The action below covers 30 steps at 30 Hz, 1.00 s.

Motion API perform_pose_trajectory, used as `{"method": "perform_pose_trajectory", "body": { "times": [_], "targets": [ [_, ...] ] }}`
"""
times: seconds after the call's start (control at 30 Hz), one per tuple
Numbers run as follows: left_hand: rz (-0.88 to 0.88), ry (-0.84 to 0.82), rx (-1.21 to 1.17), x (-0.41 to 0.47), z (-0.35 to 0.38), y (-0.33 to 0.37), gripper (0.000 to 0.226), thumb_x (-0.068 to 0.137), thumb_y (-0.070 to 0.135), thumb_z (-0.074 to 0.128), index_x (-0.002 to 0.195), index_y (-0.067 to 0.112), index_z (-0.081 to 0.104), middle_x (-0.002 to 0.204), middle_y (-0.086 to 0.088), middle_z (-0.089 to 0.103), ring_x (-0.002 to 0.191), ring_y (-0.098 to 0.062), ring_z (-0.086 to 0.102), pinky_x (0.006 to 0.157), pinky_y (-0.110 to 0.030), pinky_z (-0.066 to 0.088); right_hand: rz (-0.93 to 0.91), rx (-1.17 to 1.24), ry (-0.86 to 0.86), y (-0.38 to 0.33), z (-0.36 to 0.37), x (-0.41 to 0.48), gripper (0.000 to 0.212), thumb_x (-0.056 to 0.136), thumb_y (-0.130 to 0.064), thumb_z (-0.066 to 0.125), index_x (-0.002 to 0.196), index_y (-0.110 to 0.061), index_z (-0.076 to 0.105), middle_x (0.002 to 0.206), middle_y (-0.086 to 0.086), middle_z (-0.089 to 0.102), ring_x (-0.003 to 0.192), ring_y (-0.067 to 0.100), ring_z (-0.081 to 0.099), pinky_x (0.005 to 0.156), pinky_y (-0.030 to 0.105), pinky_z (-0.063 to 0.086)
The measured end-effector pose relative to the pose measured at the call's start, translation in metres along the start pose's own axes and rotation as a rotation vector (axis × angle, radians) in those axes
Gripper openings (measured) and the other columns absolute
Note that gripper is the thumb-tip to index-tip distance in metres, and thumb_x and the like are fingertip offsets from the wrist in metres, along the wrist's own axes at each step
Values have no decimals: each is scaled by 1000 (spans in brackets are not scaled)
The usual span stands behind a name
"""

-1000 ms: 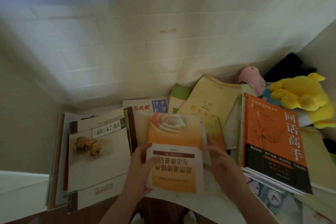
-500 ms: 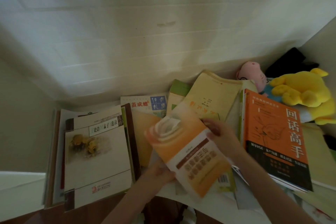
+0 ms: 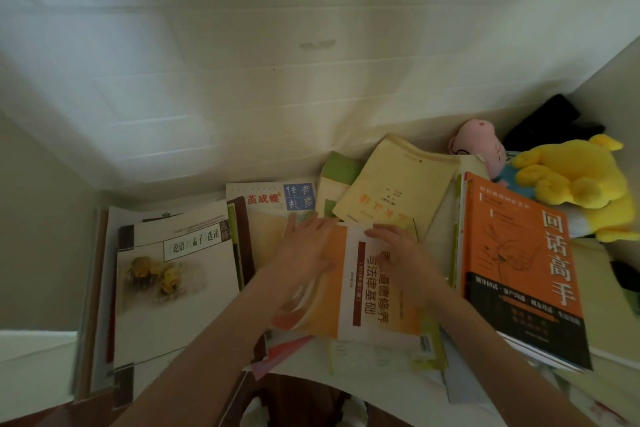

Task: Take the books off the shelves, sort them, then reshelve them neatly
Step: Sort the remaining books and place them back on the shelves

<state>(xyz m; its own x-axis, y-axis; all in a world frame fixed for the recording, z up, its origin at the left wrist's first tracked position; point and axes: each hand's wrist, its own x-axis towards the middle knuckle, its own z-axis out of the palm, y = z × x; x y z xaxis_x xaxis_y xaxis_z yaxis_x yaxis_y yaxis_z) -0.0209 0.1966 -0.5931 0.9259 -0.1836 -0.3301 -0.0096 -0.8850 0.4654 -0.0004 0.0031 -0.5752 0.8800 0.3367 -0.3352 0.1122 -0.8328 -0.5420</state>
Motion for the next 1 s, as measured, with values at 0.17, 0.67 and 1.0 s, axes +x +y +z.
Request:
{"method": "perform_pose_trajectory", "body": {
  "times": [0.17,0.67,1.0],
  "targets": [
    [-2,26,70,20,-4,-3,83,68,37,80,138,24,39,138,0,37,127,-19,37,109,-35,25,114,163,111,9,2,-23,48,93,-7,55,135,-28,48,152,-11,26,140,12,30,109,30,37],
    [-518,197,-722,-18,3,-16,38,90,26,62,120,14,43,111,-1,56,90,-16,58,69,-26,49,120,426,150,23,30,-56,39,94,-13,58,129,-29,50,148,-14,27,144,10,22,118,37,26],
    [-503,239,-949,-75,56,22,50,94,14,54,139,21,32,134,0,48,119,-19,49,104,-45,41,184,294,137,28,41,-64,59,94,-11,57,147,-18,32,155,-6,19,145,18,20,119,40,22]
  ]
}}
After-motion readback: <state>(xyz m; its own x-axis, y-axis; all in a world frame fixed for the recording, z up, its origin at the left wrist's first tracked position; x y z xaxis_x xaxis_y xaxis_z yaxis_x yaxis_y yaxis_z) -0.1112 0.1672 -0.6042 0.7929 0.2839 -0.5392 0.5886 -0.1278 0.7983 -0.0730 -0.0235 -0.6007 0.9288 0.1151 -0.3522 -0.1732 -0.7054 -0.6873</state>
